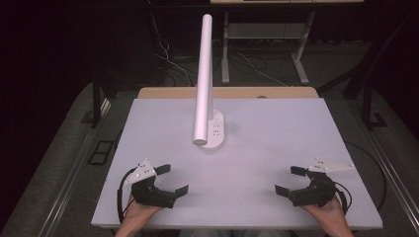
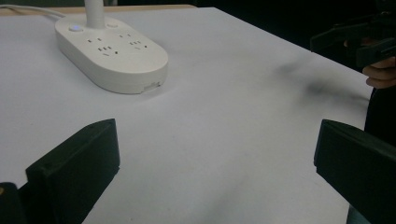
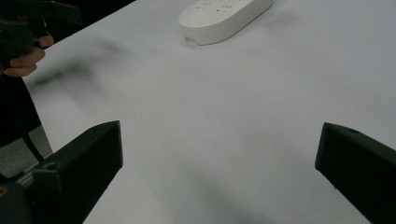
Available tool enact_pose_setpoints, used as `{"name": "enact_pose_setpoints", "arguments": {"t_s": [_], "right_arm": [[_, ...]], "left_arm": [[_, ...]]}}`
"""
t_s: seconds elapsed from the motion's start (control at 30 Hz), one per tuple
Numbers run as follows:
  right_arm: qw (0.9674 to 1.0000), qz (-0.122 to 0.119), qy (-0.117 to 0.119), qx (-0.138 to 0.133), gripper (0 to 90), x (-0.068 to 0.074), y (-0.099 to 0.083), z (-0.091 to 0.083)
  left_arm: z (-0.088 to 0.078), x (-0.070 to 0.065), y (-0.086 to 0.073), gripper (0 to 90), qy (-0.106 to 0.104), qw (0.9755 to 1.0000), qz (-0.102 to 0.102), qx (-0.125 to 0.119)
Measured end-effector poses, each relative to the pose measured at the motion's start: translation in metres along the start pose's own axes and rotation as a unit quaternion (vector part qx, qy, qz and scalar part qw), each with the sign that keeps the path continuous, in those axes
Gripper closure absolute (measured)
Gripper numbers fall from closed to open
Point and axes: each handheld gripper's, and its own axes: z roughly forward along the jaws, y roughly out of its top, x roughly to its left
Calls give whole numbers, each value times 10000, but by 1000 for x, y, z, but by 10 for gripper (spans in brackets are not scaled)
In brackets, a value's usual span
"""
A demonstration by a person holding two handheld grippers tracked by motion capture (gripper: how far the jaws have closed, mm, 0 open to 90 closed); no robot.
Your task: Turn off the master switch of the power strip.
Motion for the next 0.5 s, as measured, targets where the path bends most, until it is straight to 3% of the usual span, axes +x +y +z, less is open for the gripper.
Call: {"name": "enact_pose_setpoints", "arguments": {"t_s": [0.5], "right_arm": [[10000, 54, 25, 28, 1, 0, -1, -2]], "left_arm": [[0, -1, 0, 0, 66, 9999, 23, 77]]}}
